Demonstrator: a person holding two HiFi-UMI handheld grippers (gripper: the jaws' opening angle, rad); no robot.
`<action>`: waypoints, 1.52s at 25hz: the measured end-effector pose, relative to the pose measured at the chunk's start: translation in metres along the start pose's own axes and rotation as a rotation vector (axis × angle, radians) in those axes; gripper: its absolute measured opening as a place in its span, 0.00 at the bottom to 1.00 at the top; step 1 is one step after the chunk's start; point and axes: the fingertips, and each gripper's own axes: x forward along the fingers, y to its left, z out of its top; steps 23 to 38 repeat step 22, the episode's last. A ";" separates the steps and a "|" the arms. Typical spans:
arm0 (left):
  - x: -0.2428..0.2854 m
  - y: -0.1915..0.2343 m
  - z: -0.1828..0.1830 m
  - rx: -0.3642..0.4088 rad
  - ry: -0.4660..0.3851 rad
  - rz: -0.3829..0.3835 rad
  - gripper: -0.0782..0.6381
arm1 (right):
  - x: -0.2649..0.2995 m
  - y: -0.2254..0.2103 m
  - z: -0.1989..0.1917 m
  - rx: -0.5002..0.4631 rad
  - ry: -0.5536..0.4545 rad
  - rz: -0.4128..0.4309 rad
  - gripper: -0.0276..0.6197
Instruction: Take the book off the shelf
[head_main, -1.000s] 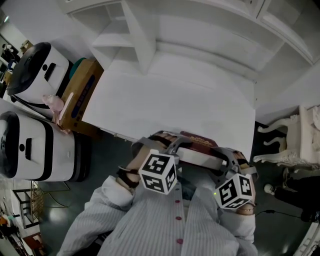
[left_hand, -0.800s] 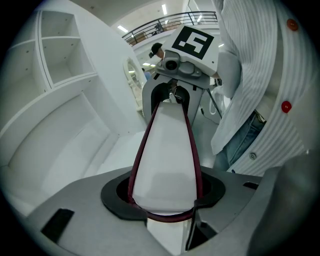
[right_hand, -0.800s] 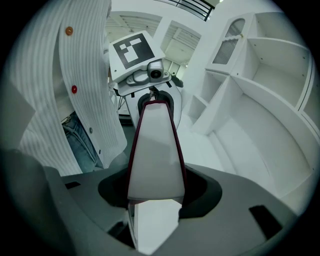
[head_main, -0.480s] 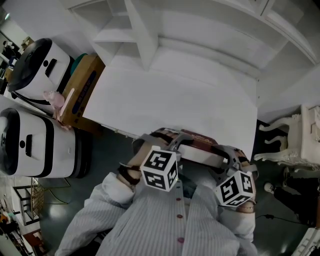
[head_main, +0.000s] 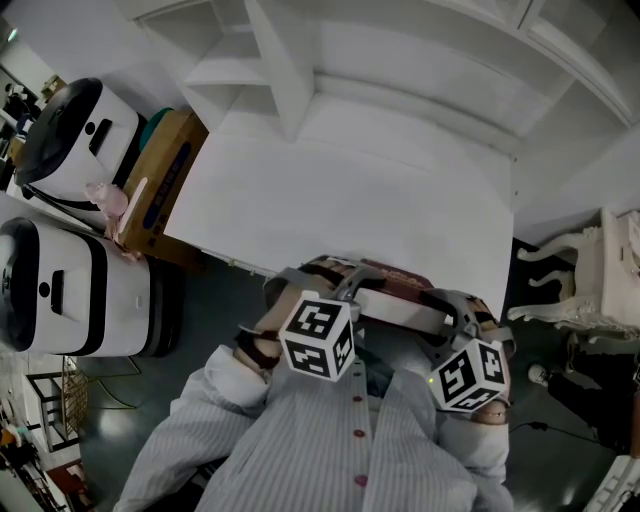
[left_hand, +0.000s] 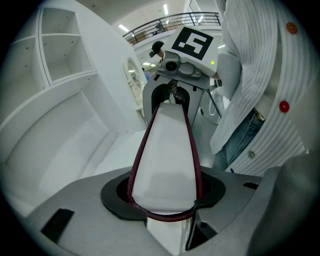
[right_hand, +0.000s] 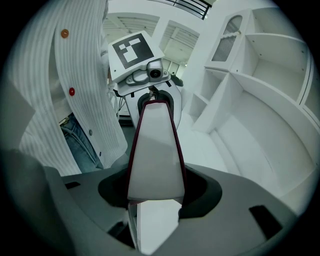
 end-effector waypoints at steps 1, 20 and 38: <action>0.000 0.000 0.000 0.000 0.000 0.000 0.43 | 0.000 0.000 0.000 0.000 0.001 0.001 0.39; 0.000 0.001 0.001 -0.005 -0.001 -0.008 0.43 | -0.001 -0.001 -0.001 0.000 -0.001 0.018 0.39; 0.000 0.001 0.002 -0.005 -0.002 -0.009 0.43 | -0.001 -0.002 -0.001 0.002 -0.002 0.018 0.39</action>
